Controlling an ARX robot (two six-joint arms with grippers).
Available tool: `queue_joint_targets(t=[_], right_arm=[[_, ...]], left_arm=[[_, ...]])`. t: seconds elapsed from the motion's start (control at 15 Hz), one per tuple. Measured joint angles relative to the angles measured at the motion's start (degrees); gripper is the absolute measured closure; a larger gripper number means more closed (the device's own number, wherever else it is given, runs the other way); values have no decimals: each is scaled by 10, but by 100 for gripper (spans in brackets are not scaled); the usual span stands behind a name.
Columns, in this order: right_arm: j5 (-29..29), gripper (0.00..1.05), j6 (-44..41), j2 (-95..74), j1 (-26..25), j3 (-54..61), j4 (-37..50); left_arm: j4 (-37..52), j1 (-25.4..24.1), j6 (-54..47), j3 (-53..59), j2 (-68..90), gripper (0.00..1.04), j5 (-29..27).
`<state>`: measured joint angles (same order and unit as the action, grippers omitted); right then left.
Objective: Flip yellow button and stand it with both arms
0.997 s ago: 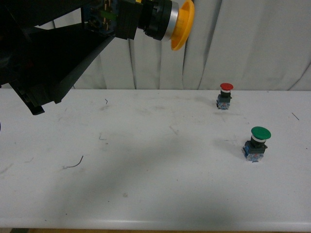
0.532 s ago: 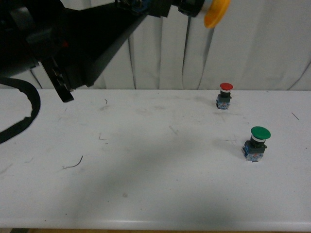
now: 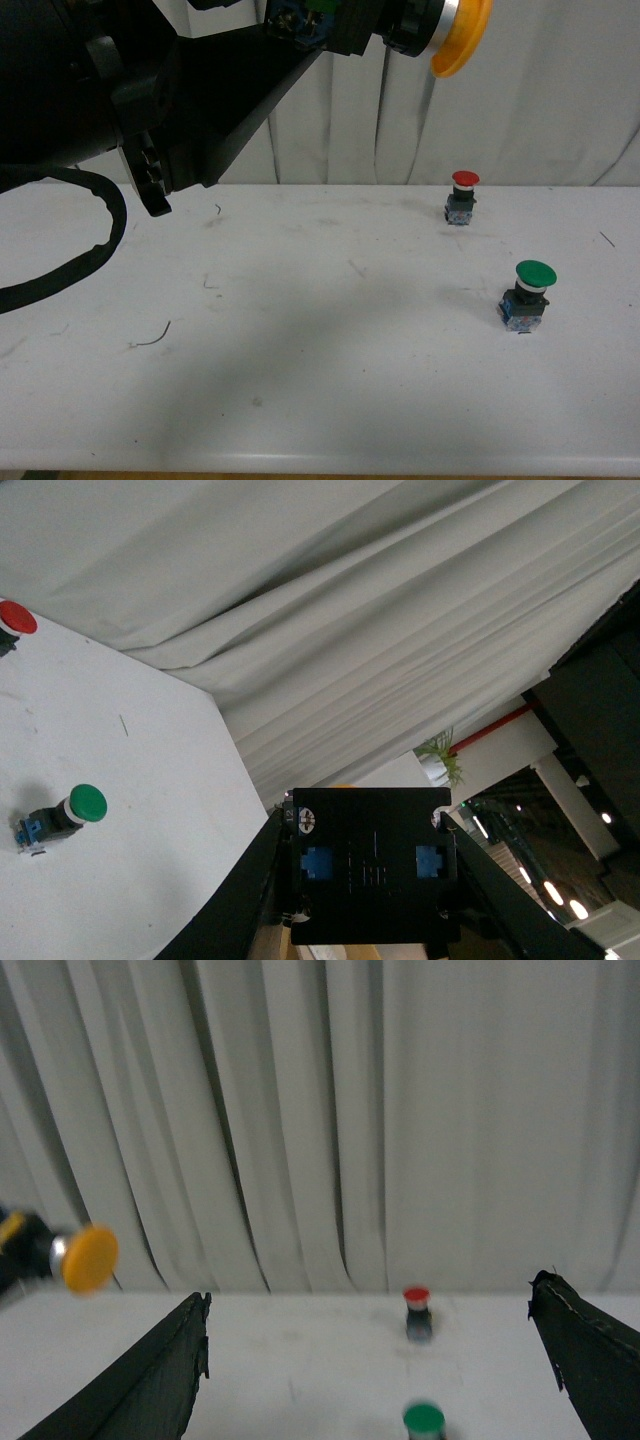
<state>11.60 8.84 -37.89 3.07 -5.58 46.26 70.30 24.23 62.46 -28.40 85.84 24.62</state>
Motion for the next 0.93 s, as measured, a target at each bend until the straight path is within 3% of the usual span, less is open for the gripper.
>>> queue_joint_targets(t=[0.13,0.4,0.47,0.73,0.93], right_arm=[[8,6,26,-157,31,-92,153],[104,6,185,-328,50,-192,280],[108,6,200,-332,48,-193,280],[140,6,486,-493,52,-190,271],[153,6,613,-539,83,-199,270]], left_arm=[[-2,-1,-1,-1,2,69,0],[-8,-5,-10,-2,2,69,-1],[-8,-5,-10,-2,2,69,-1],[-10,-4,-10,-3,8,69,-2],[-8,-4,-10,-3,9,69,-4]])
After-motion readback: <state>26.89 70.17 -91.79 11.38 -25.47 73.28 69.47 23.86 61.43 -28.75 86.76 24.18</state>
